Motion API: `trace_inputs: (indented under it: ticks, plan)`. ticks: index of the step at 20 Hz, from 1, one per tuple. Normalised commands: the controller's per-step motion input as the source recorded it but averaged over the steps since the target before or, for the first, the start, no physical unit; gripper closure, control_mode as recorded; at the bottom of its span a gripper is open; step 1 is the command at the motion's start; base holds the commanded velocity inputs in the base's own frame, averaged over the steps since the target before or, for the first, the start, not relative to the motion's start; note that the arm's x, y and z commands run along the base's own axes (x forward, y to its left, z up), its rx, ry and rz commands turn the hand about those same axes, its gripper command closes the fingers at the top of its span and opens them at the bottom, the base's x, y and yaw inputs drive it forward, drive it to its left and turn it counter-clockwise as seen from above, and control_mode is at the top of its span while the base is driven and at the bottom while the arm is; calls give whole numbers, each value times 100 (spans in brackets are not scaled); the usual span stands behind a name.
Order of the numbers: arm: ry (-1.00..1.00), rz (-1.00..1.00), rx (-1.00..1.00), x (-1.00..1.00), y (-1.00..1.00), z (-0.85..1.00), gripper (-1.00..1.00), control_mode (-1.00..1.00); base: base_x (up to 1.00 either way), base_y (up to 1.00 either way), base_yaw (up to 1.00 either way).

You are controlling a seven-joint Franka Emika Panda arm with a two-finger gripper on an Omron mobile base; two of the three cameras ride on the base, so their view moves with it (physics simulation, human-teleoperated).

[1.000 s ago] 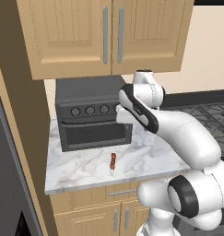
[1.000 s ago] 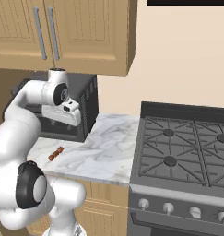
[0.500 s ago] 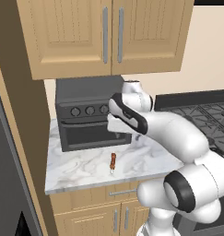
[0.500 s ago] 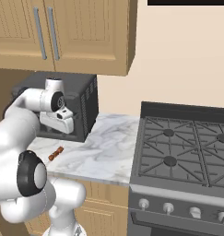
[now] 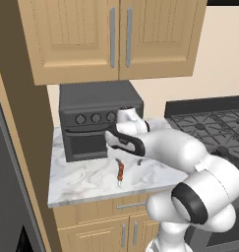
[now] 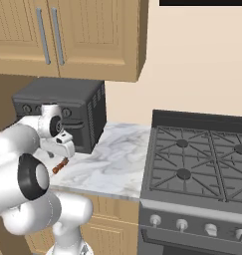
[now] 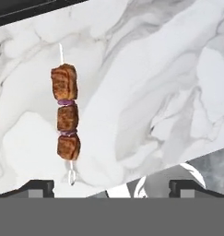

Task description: Store the kebab skewer in the freezer for long-term storage. Close the freezer door after placing the cooked food.

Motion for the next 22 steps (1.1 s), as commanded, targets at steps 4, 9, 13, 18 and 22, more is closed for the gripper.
trace_inputs:
  ticks: [4,9,13,18,22]
  plan:
    - [0,1,-5,14,24,-46,-100,-100,0,0,0]
    - [0,0,0,31,30,-24,-100,-100,0,0,0]
    - [0,0,0,33,22,-21,-100,-100,0,0,0]
    - [0,0,0,15,4,-16,-100,-100,0,0,0]
    - [0,0,0,3,0,-22,-100,-100,0,0,0]
